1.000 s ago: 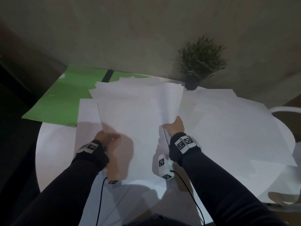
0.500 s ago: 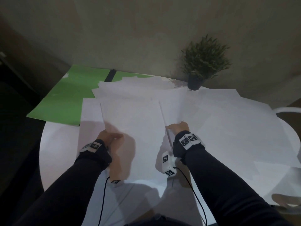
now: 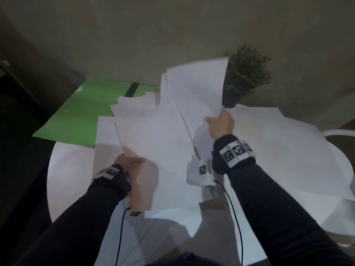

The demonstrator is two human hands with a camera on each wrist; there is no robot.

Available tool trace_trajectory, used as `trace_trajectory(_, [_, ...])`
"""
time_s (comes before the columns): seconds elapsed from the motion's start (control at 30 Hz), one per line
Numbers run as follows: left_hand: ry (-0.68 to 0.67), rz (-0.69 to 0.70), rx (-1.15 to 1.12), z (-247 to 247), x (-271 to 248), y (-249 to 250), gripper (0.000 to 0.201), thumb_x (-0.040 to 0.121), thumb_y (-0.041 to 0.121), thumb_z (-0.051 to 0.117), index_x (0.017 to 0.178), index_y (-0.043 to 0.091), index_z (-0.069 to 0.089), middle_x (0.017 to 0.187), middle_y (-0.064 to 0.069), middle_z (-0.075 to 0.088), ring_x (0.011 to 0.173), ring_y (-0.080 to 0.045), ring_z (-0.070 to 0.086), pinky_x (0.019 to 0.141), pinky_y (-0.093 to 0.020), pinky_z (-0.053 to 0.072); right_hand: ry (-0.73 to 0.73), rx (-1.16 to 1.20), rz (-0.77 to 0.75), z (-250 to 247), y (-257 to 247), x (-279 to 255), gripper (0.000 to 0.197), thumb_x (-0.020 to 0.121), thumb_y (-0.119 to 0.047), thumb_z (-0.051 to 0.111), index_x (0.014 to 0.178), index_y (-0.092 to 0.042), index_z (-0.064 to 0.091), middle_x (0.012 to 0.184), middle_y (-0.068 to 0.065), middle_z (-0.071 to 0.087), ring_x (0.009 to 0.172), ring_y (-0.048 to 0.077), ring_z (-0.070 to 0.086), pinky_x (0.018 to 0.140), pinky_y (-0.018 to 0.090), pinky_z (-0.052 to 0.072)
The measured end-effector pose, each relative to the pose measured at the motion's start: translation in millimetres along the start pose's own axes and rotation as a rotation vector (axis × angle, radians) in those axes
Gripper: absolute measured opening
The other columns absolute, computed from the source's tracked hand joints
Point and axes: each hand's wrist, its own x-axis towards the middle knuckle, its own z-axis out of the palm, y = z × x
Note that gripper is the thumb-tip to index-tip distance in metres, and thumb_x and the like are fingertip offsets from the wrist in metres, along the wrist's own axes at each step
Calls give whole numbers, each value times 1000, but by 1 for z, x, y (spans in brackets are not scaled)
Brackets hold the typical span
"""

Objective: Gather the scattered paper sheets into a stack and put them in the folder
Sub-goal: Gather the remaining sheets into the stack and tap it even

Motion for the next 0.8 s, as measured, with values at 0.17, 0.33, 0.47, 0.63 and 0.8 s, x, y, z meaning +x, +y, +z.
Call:
trace_trajectory(0.17, [5, -4, 22, 0, 3, 0, 17, 72, 4, 75, 80, 4, 60, 84, -16, 66, 82, -34, 63, 82, -46, 53, 184, 233, -320, -62, -72, 11, 31, 85, -5, 63, 116, -5, 62, 113, 7, 65, 105, 17, 62, 91, 18, 46])
trace_trajectory(0.33, [-13, 6, 67, -2, 4, -2, 20, 71, 6, 77, 83, 4, 61, 89, -17, 67, 85, -35, 64, 86, -48, 53, 94, 843, -221, -100, -101, 9, 24, 79, -9, 74, 94, -17, 57, 92, -8, 63, 84, 3, 63, 83, 22, 52])
trace_trajectory(0.47, [-30, 25, 48, -3, 5, -3, 21, 77, 11, 67, 95, -1, 64, 92, -19, 61, 75, -29, 59, 71, -34, 52, -156, 825, 62, -71, -57, 13, 31, 86, -10, 66, 115, 0, 57, 91, -2, 71, 78, 5, 69, 73, 19, 56])
trace_trajectory(0.63, [38, 29, 84, -1, 5, -2, 29, 83, 5, 63, 106, -14, 58, 73, -18, 59, 64, -28, 58, 59, -35, 53, -208, 175, 193, -12, 25, 5, 44, 81, -6, 69, 123, 2, 57, 118, 14, 62, 106, 27, 60, 91, 33, 47])
trace_trajectory(0.8, [42, 11, 21, 0, -2, 1, 37, 79, 15, 72, 106, -7, 59, 96, -21, 65, 90, -38, 63, 88, -48, 52, -272, -187, 219, 21, 66, -13, 34, 85, -12, 63, 117, -1, 59, 119, 17, 63, 109, 33, 58, 84, 29, 43])
